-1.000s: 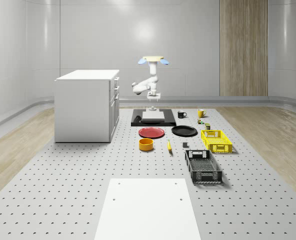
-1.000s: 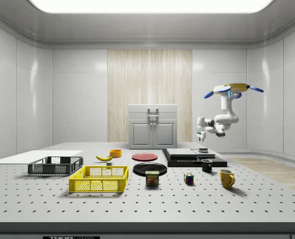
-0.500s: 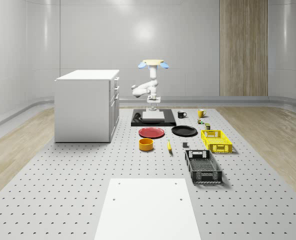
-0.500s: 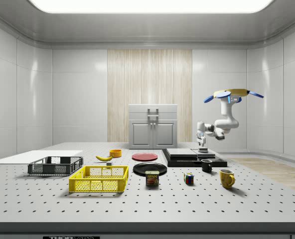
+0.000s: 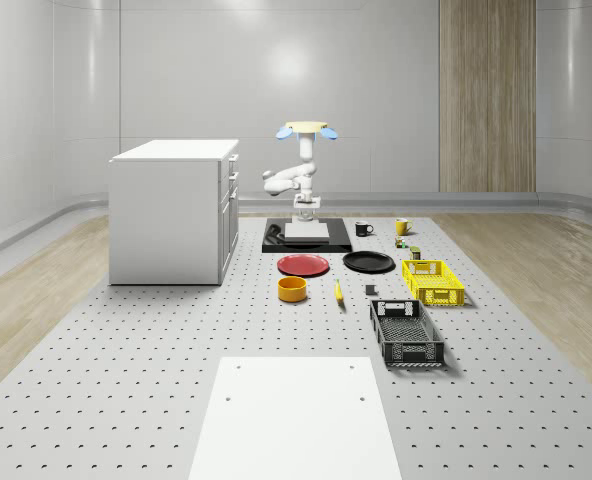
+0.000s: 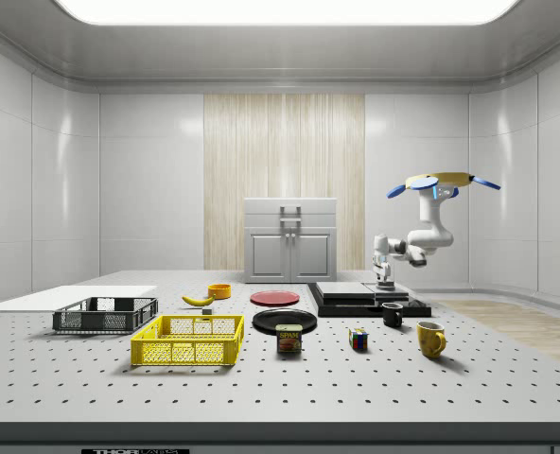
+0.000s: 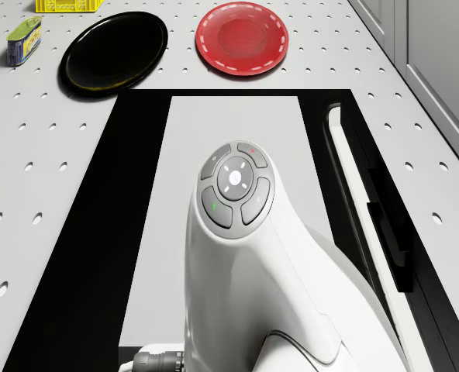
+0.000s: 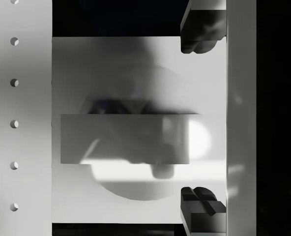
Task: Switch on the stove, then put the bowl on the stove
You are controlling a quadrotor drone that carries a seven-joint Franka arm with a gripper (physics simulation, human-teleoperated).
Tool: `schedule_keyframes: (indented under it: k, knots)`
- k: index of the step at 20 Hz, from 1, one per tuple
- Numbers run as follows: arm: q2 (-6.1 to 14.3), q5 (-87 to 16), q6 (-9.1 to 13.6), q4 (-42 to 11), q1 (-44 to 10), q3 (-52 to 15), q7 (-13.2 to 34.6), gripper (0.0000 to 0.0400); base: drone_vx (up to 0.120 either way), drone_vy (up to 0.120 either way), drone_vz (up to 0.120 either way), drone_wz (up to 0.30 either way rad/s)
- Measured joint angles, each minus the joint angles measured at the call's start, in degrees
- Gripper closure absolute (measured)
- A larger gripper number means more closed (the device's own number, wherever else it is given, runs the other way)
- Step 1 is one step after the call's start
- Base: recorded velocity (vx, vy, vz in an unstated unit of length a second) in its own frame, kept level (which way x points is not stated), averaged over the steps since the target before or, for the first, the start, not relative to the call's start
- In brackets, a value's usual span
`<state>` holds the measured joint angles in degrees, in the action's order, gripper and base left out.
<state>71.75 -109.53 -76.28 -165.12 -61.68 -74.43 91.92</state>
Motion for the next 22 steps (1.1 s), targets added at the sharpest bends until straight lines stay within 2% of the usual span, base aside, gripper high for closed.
schedule_keyframes:
  k: [10,22]
  knots:
    - [2.98,-2.50,-3.98,0.83,0.16,3.30,-0.47,0.0000,0.000,0.000,0.000,0.000]
    - [4.80,-2.37,-5.93,1.10,-1.24,3.63,0.79,0.0000,0.000,0.000,0.000,0.000]
